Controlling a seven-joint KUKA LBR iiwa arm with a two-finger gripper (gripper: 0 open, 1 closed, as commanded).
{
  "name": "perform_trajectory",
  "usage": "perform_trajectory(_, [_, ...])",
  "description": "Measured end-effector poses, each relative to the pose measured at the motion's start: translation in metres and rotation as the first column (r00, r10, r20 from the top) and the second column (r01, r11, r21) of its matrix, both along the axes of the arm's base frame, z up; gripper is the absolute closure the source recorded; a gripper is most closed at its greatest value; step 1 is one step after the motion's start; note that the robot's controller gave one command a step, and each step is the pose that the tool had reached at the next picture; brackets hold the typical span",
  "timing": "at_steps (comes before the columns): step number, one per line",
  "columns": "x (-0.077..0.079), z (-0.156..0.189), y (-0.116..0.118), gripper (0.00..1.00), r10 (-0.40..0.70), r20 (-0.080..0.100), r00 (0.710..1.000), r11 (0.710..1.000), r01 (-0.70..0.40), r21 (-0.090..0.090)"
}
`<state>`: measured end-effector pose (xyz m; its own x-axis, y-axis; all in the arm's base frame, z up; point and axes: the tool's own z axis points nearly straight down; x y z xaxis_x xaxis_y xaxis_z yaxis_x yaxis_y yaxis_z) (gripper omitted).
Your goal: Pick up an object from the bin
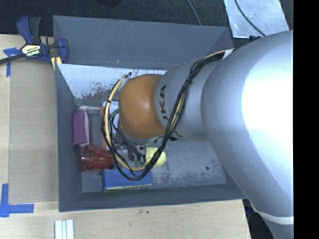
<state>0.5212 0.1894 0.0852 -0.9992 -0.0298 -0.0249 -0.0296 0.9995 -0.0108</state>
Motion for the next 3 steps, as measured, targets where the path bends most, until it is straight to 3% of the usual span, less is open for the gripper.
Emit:
perform_trajectory(1, [-0.005, 0.015, -0.003, 0.0, 0.005, -0.014, 1.0, 1.0, -0.005, 0.01])
perform_trajectory(2, [-0.005, 0.015, -0.003, 0.0, 0.005, -0.014, 1.0, 1.0, -0.005, 0.011])
perform_trajectory(3, [0.013, -0.008, 0.0, 1.0, 0.191, -0.009, 0.981, 0.981, -0.191, 0.002])
